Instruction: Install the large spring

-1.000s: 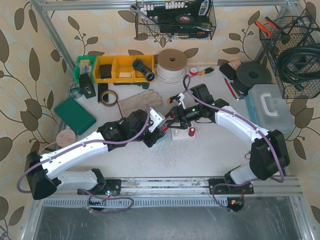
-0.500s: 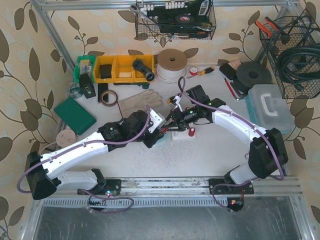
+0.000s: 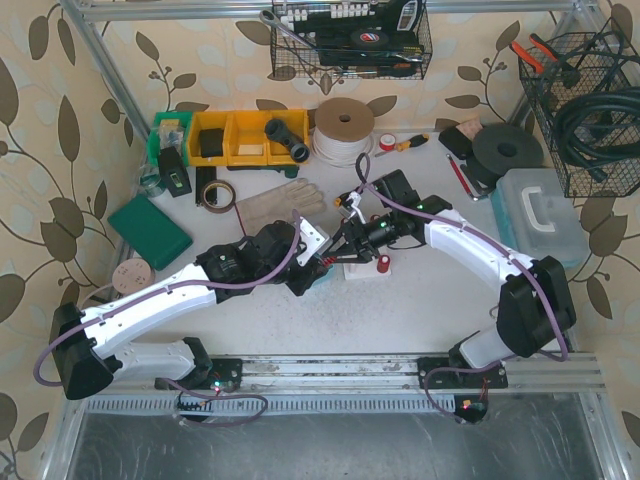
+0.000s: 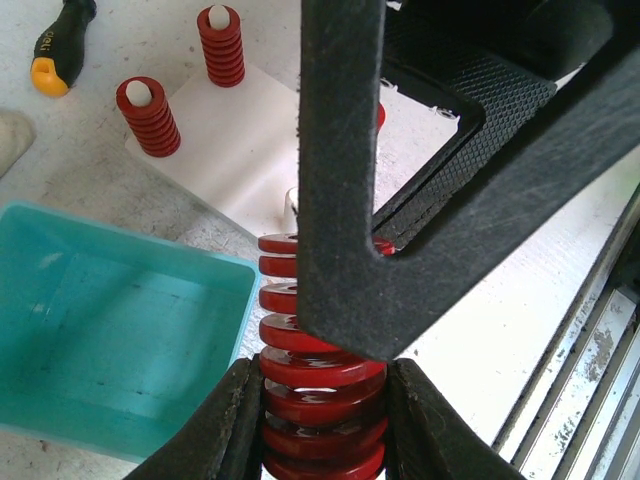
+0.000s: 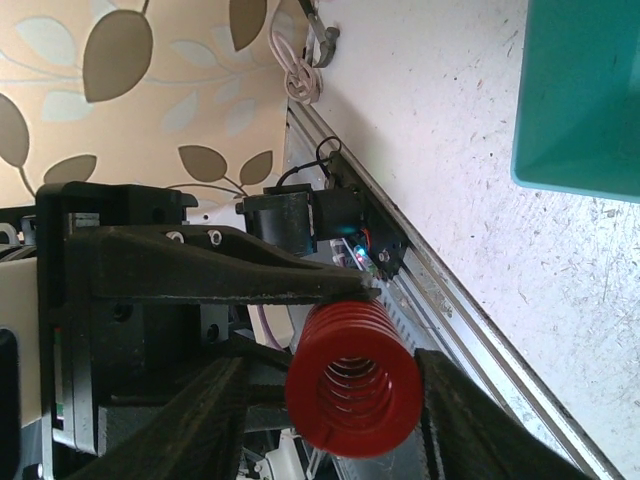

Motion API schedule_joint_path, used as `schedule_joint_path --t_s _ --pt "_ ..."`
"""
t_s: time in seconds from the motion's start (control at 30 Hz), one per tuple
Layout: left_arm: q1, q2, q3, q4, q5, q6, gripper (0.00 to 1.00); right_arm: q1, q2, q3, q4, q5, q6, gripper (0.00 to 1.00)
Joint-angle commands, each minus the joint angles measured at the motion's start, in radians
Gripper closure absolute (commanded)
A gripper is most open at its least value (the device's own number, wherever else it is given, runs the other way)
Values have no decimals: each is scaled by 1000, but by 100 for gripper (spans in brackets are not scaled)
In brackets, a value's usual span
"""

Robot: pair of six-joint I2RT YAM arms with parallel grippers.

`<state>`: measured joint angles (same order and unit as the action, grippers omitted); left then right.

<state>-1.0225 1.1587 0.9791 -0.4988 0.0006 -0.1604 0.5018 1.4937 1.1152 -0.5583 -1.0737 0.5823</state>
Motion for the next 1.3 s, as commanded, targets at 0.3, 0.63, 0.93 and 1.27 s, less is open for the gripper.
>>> schedule_joint_path --t_s 0.3,0.63,0.93,1.27 --pt "-8 -22 24 38 -8 18 100 13 25 45 -8 -17 -7 56" --pt "-8 -25 23 36 -11 18 100 16 35 51 -23 -8 -13 65" --pt "-8 -26 27 21 -20 12 99 16 23 46 -28 12 -30 93" --pt "-8 -119 1 -9 -186 -109 24 -1 -42 96 -170 336 -197 100"
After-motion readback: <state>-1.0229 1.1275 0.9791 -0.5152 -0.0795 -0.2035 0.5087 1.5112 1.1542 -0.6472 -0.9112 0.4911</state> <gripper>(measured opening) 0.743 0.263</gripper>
